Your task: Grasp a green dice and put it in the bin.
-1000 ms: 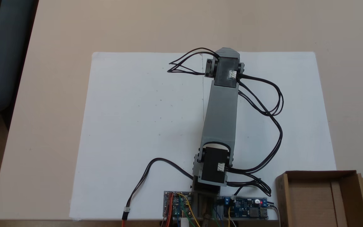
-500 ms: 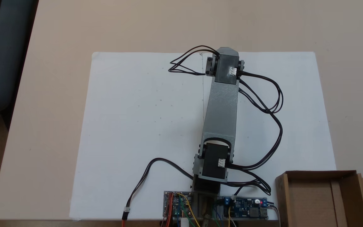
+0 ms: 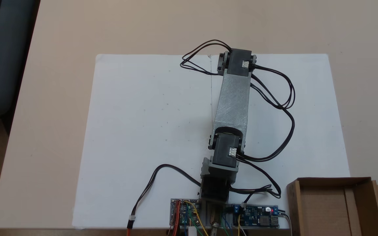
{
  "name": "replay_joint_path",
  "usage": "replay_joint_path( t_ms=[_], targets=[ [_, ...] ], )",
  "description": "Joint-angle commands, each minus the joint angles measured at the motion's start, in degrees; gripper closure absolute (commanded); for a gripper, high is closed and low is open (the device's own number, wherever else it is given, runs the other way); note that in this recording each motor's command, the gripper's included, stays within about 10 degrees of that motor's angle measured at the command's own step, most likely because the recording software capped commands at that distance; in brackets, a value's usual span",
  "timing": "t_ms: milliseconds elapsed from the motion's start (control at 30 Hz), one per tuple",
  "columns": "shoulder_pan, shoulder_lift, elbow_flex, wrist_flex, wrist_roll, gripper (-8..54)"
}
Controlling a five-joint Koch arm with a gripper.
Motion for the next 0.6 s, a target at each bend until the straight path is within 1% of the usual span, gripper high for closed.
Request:
replay_joint_path(
  t_ms=[0,333,567],
  targets=[
    [0.4,-0.4,-3.3,0.4,-3.8,-2.7],
    [1.7,-4.0,-7.2,1.6,-4.0,-2.7],
    [2.0,-6.2,-14.7,12.8,-4.0,-2.8]
  ],
)
